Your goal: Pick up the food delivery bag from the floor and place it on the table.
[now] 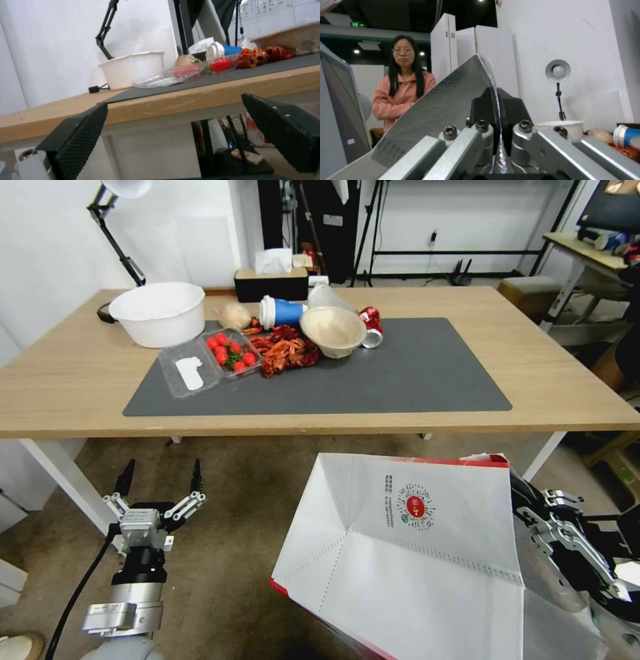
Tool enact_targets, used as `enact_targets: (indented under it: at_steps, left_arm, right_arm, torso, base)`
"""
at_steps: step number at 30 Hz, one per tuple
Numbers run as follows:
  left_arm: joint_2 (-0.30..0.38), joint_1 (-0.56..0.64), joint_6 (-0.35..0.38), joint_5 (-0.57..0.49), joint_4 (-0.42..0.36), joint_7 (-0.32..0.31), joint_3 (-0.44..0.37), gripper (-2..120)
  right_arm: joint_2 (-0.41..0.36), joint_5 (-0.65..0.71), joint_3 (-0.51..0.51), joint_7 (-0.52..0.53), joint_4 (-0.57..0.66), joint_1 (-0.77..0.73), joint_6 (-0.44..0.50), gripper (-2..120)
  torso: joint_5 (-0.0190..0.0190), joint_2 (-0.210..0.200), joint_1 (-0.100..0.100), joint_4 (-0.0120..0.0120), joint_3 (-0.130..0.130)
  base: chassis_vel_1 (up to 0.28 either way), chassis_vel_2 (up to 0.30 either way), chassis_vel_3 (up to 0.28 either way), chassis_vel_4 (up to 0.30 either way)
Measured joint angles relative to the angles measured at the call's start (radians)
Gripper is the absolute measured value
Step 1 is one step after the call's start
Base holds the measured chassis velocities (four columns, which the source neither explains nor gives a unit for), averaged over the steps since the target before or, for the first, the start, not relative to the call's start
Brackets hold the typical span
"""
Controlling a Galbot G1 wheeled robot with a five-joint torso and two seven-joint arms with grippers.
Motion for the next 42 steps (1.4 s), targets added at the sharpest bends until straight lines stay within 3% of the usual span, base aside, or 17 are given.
enact_targets:
  at_steps: [42]
  left_arm:
    - [-0.001,-0.007,0.002,0.019,0.021,0.002,0.021,100]
  right_arm:
    - [0.030,-0.027,-0.016,-0.014,-0.004,-0.001,0.034,0]
  torso:
    - [0.0001,0.182,0.076,0.0000,0.106]
  base:
    - [0.000,0.000,0.000,0.000]
